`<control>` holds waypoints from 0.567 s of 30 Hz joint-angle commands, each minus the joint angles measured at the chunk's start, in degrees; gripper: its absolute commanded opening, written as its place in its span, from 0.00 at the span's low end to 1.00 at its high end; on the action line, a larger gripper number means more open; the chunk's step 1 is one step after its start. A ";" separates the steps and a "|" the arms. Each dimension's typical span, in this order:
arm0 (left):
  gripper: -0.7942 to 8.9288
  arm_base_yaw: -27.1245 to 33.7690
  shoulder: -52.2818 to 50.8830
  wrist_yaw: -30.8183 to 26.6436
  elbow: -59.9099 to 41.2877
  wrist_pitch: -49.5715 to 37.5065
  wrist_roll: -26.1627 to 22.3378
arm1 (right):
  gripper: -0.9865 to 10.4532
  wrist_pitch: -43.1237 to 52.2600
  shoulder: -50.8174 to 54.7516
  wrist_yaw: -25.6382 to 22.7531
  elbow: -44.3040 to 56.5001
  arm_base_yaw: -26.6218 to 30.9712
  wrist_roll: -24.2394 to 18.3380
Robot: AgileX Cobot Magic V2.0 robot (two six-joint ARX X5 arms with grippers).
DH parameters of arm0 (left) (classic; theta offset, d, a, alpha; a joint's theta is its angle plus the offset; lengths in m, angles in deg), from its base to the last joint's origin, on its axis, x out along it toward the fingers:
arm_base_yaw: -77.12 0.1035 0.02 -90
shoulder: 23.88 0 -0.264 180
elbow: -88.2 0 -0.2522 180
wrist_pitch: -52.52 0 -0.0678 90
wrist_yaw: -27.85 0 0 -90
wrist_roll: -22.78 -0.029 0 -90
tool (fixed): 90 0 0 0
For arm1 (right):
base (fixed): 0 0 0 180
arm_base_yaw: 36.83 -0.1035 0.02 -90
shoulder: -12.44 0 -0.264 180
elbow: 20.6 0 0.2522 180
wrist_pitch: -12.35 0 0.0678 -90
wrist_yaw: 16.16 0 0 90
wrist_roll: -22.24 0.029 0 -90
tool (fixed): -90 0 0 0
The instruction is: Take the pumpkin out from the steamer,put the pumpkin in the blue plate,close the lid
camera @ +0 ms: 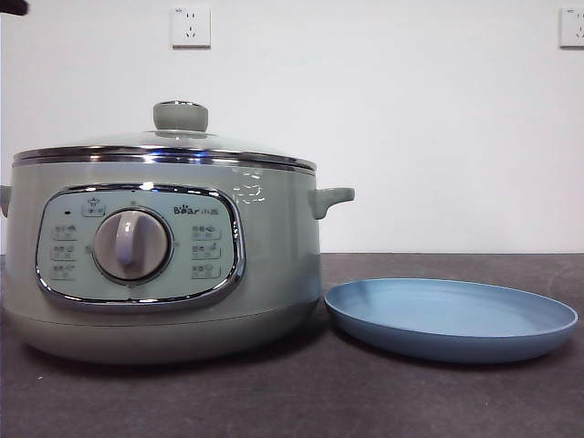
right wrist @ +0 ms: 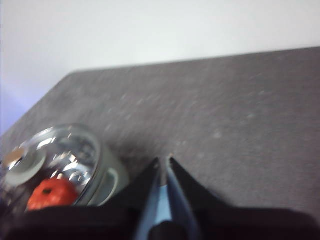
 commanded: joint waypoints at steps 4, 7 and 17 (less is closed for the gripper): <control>0.53 -2.93 3.54 1.27 4.17 2.47 -1.22 | 0.48 -2.60 -3.93 1.22 -3.93 -0.15 -3.50; 0.54 -4.52 4.11 1.27 4.81 2.58 -1.18 | 0.54 -3.87 -4.15 1.22 -3.93 -0.61 -3.50; 0.54 -14.40 10.23 -6.32 10.95 5.66 -3.34 | 0.53 -5.88 -4.15 2.36 -3.93 -2.40 -3.48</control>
